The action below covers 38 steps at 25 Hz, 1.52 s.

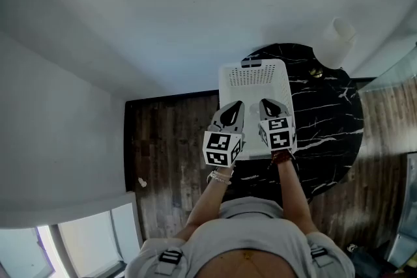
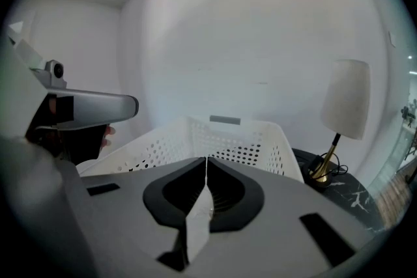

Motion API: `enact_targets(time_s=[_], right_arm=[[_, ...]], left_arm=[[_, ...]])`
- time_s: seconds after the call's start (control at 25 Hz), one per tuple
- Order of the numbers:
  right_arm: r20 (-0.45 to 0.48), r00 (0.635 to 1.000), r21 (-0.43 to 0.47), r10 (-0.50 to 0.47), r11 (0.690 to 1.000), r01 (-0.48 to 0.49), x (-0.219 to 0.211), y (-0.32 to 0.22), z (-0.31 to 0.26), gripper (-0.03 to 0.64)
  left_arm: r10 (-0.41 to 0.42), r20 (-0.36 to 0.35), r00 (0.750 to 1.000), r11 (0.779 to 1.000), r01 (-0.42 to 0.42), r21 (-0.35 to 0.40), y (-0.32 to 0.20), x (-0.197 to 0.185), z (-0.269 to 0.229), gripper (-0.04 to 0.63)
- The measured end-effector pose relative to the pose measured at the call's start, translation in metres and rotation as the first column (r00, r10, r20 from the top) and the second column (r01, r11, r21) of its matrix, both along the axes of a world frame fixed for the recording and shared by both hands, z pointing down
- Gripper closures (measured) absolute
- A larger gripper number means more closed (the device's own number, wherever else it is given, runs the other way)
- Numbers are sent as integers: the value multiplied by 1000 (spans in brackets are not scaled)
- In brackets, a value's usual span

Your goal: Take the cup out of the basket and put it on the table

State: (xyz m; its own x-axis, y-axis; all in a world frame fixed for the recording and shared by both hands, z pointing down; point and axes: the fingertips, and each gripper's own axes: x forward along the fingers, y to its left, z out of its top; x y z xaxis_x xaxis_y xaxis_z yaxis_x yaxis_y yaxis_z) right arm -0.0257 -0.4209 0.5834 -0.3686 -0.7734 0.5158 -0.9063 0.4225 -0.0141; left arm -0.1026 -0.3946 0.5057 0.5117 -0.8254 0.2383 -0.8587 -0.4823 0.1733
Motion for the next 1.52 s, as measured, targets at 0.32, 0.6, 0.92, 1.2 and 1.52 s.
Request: enact_targets(time_s=[0.32, 0.6, 0.92, 1.2, 1.52], right_arm=[[-32, 999, -90, -34, 995, 31, -4, -17, 27, 606], [-50, 997, -202, -59, 978, 48, -10, -16, 58, 510], [-102, 991, -293, -88, 955, 55, -6, -16, 87, 471], [-114, 989, -336, -94, 941, 51, -3, -15, 100, 470], [-107, 986, -401, -131, 913, 78, -6, -14, 116, 469]], left_arm=[[34, -17, 999, 999, -34, -20, -16, 2, 6, 589], [49, -28, 998, 998, -50, -40, -23, 1, 14, 589], [65, -31, 997, 997, -67, -39, -27, 3, 15, 589], [76, -30, 997, 996, -77, -40, -29, 4, 15, 589], [74, -29, 997, 997, -75, -35, -31, 2, 15, 589]])
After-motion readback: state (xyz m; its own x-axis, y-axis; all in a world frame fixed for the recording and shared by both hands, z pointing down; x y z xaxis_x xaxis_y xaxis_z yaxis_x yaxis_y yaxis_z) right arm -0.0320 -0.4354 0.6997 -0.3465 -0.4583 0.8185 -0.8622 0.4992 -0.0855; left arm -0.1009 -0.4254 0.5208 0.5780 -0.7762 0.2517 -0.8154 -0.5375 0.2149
